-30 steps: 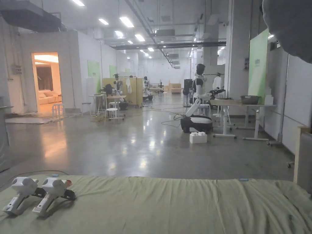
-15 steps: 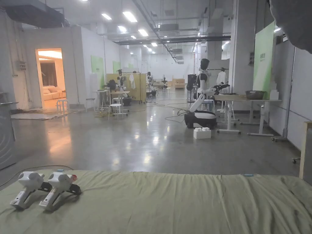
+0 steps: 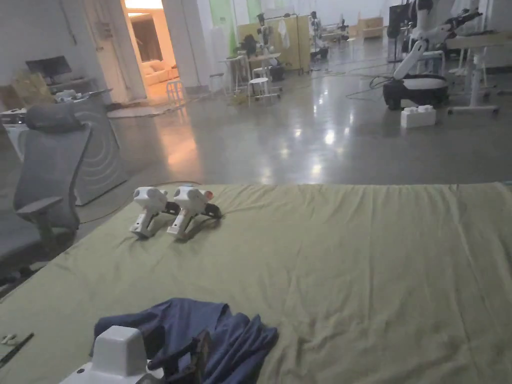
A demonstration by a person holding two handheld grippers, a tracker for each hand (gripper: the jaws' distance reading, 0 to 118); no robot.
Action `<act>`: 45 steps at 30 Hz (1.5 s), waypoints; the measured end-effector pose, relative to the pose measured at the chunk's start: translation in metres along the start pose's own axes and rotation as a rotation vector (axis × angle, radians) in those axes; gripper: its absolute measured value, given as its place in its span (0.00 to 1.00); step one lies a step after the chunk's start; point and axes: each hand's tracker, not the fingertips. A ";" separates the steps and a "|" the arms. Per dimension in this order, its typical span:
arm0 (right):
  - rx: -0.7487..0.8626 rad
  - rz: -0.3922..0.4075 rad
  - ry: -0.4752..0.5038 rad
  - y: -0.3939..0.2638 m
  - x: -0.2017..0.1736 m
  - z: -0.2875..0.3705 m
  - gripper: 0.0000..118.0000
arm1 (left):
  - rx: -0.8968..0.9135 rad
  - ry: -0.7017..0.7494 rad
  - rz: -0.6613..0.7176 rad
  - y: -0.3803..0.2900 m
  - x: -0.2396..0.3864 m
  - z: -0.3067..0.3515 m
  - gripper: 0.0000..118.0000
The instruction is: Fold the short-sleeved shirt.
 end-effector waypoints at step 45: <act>-0.298 -0.013 -0.069 -0.059 0.045 0.023 0.00 | -0.063 -0.163 0.230 0.132 -0.023 -0.231 0.00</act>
